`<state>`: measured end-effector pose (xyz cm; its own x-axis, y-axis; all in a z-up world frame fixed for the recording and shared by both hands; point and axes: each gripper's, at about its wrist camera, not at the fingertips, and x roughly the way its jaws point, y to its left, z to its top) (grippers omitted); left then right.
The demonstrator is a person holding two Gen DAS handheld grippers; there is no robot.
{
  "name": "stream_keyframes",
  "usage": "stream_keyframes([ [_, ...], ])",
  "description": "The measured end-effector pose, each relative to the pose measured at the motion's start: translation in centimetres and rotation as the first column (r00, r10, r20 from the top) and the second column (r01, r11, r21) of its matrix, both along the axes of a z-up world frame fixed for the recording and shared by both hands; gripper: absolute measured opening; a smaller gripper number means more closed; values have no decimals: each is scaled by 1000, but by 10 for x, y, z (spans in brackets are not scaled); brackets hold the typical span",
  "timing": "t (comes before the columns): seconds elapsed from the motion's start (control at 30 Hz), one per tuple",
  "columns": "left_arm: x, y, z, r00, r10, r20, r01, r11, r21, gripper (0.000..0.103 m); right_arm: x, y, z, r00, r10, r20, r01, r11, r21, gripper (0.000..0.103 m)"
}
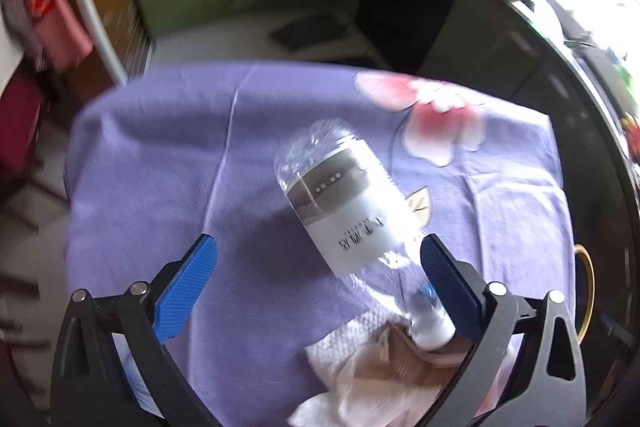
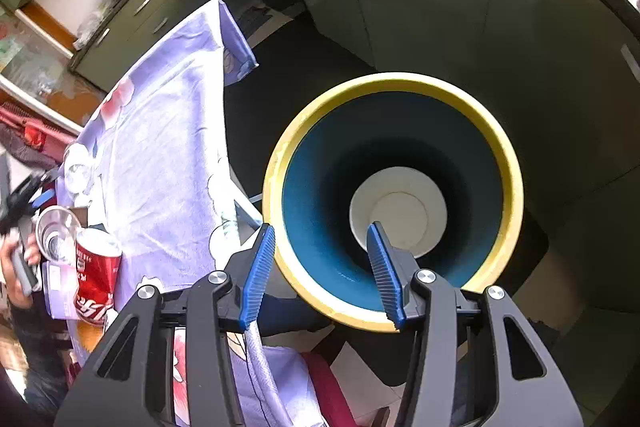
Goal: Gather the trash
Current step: 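Grasp the clear plastic bottle with the left gripper and lift it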
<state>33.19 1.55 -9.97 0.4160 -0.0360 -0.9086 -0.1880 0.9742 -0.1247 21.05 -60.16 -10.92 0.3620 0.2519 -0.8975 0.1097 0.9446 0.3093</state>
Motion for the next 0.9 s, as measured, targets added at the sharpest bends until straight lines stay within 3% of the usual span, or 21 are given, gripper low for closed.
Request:
stream_keyframes([
  [0.17, 26, 8, -21, 983, 132, -130, -148, 980, -129, 97, 2, 3, -10, 999, 34, 1, -34, 999, 10, 49],
  [0.33, 40, 0, -36, 965, 172, -200, -207, 963, -171, 96, 14, 5, -25, 999, 52, -9, -52, 998, 29, 49],
  [0.47, 49, -5, -53, 949, 193, -251, -234, 961, -149, 96, 20, 5, -30, 999, 52, -16, -51, 998, 37, 49],
  [0.57, 53, -10, -52, 950, 207, -235, -238, 964, -114, 95, 21, 1, -33, 999, 49, -15, -49, 998, 43, 49],
  [0.73, 60, -16, -47, 962, 193, -195, -213, 973, -87, 70, 19, 0, -35, 999, 44, -13, -43, 998, 51, 49],
  [0.9, 66, -15, -30, 974, 172, -144, -188, 977, -100, 66, 12, -2, -30, 999, 32, 7, -32, 998, 58, 49],
])
